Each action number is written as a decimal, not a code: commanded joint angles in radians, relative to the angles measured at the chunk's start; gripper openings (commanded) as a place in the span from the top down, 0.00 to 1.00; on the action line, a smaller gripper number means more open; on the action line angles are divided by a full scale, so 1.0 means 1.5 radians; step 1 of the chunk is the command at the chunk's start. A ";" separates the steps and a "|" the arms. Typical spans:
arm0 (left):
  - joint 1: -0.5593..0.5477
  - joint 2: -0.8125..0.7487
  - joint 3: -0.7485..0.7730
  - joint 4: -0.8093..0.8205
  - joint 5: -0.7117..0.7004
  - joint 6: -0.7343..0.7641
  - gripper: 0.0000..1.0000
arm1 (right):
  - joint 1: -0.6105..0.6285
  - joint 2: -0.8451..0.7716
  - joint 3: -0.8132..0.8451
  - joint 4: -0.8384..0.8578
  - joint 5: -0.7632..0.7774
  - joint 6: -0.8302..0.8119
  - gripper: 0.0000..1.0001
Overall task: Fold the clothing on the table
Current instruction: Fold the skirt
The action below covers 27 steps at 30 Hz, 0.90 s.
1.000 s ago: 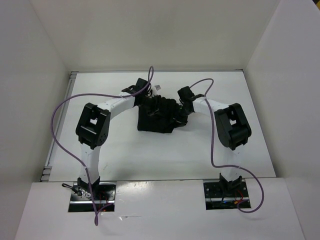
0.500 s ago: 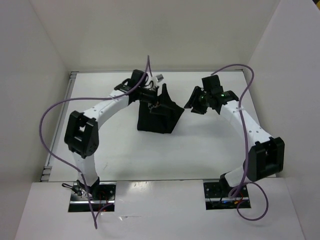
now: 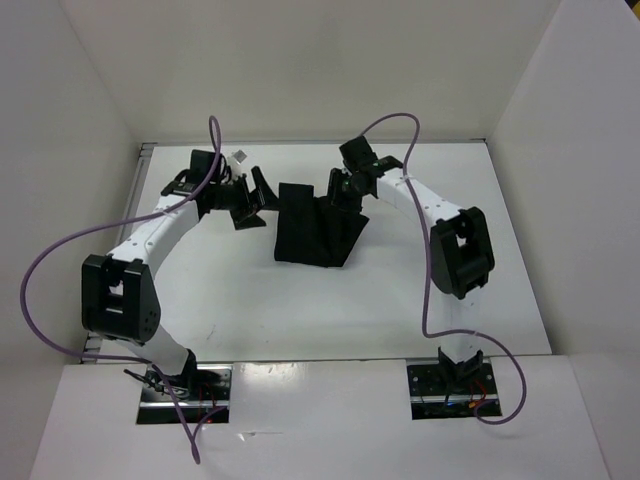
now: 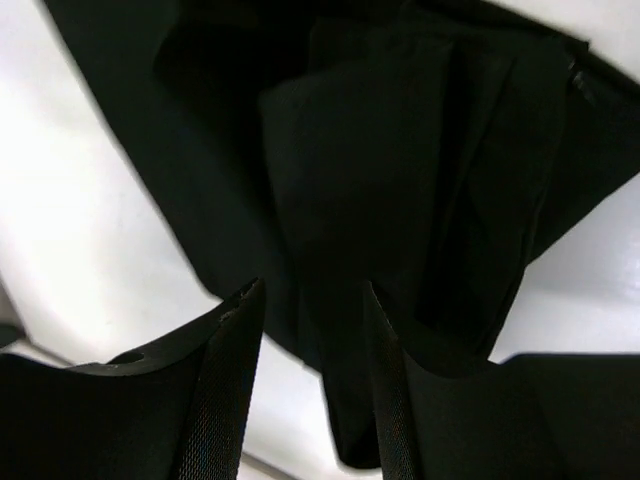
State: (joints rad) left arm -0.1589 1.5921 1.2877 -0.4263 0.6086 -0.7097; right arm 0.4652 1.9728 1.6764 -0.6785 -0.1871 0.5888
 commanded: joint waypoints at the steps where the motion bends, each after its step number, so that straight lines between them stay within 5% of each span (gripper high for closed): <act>1: 0.006 -0.016 -0.018 0.000 0.003 0.014 0.08 | 0.004 0.038 0.062 -0.040 0.043 -0.028 0.51; 5: 0.012 -0.016 -0.018 0.000 0.009 0.020 0.08 | 0.017 0.081 0.087 -0.072 0.091 -0.035 0.53; 11: 0.018 -0.003 -0.018 0.006 0.017 0.020 0.08 | 0.031 0.066 0.077 -0.101 0.198 -0.041 1.00; 17: 0.018 0.003 -0.018 0.006 0.017 0.026 0.08 | -0.012 -0.058 -0.064 -0.114 0.247 -0.011 1.00; 20: 0.018 0.003 -0.018 0.006 0.017 0.026 0.08 | -0.056 -0.135 -0.172 -0.114 0.255 0.013 0.62; 24: 0.018 0.017 -0.018 0.006 0.017 0.026 0.08 | -0.073 -0.223 -0.227 -0.152 0.293 0.046 0.49; 27: 0.018 0.038 -0.018 0.012 0.024 0.026 0.08 | -0.073 -0.267 -0.213 -0.118 0.212 0.038 0.49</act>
State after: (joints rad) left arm -0.1352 1.6157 1.2522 -0.4343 0.6189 -0.6861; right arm 0.3351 1.6485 1.3388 -0.8902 0.1871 0.6300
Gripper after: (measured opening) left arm 0.925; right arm 0.513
